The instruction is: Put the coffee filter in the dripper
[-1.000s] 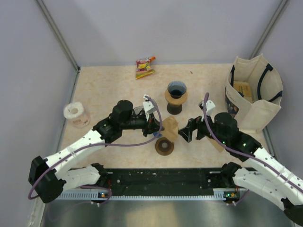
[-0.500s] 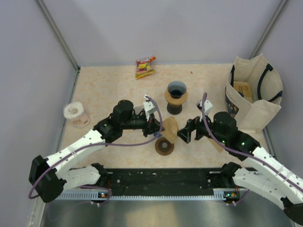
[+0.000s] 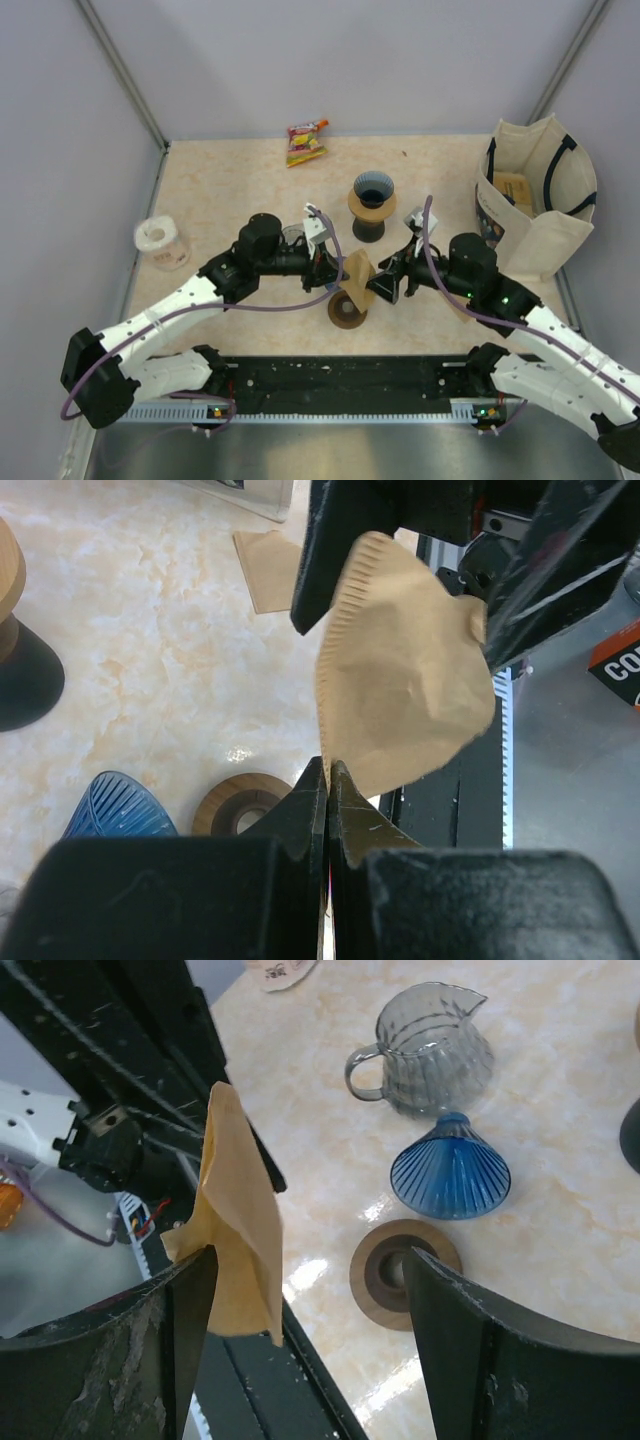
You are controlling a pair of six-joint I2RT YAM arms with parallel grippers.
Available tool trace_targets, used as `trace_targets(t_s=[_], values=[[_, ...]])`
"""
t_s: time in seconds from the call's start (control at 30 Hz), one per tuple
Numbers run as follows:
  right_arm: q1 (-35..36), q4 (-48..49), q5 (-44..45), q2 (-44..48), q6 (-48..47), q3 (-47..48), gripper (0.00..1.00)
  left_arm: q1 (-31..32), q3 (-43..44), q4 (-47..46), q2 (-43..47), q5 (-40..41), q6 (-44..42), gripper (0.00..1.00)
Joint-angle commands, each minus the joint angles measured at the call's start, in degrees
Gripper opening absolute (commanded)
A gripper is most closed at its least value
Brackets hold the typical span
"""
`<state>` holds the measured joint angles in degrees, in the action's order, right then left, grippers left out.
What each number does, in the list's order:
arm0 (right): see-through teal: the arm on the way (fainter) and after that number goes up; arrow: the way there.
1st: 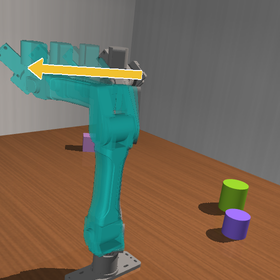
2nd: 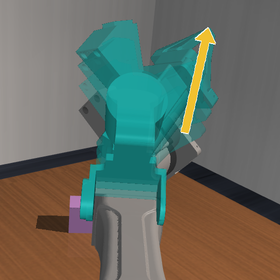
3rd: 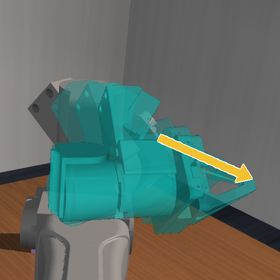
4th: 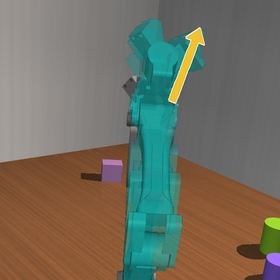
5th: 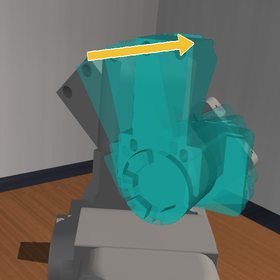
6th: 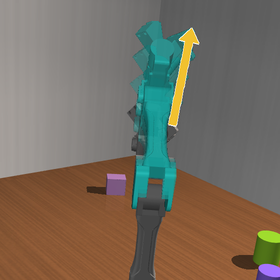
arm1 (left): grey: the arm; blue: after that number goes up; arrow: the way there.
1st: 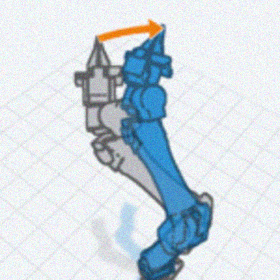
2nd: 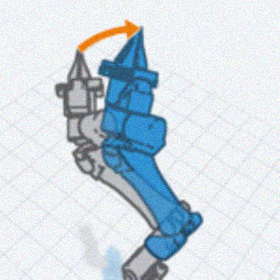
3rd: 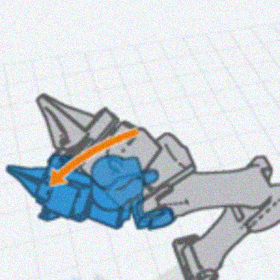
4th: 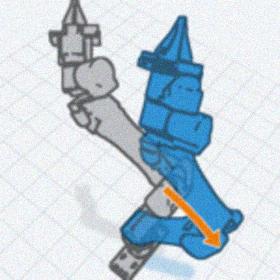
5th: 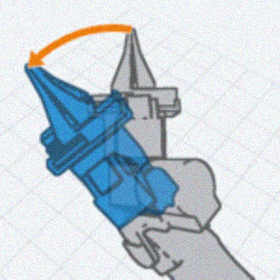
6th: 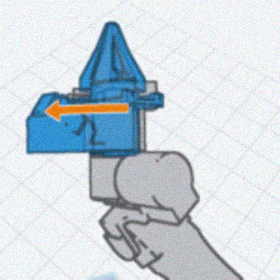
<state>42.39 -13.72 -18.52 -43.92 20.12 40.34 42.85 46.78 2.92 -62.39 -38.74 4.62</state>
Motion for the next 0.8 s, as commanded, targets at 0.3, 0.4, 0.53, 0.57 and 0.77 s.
trace_targets(t_s=[0.3,0.4,0.53,0.57,0.77], values=[[0.59,10.82,-5.82,2.35,2.82,-3.42,0.69,0.04,-1.61,-9.42,1.83,-3.09,3.2,0.0],[0.59,10.9,-5.65,2.17,2.82,-3.51,0.63,0.04,-2.22,-10.03,2.45,-3.36,3.37,0.0],[0.59,10.9,-6.26,2.79,3.0,-3.77,0.52,0.04,-3.01,-10.74,3.15,-3.27,3.29,0.0],[0.59,10.9,-6.44,2.96,3.26,-3.95,0.5,0.21,-3.1,-10.91,3.24,-3.27,3.29,0.0],[0.59,12.13,-7.22,3.93,4.22,-4.57,0.21,0.13,-3.1,-11.35,3.24,-2.75,3.81,0.0]])
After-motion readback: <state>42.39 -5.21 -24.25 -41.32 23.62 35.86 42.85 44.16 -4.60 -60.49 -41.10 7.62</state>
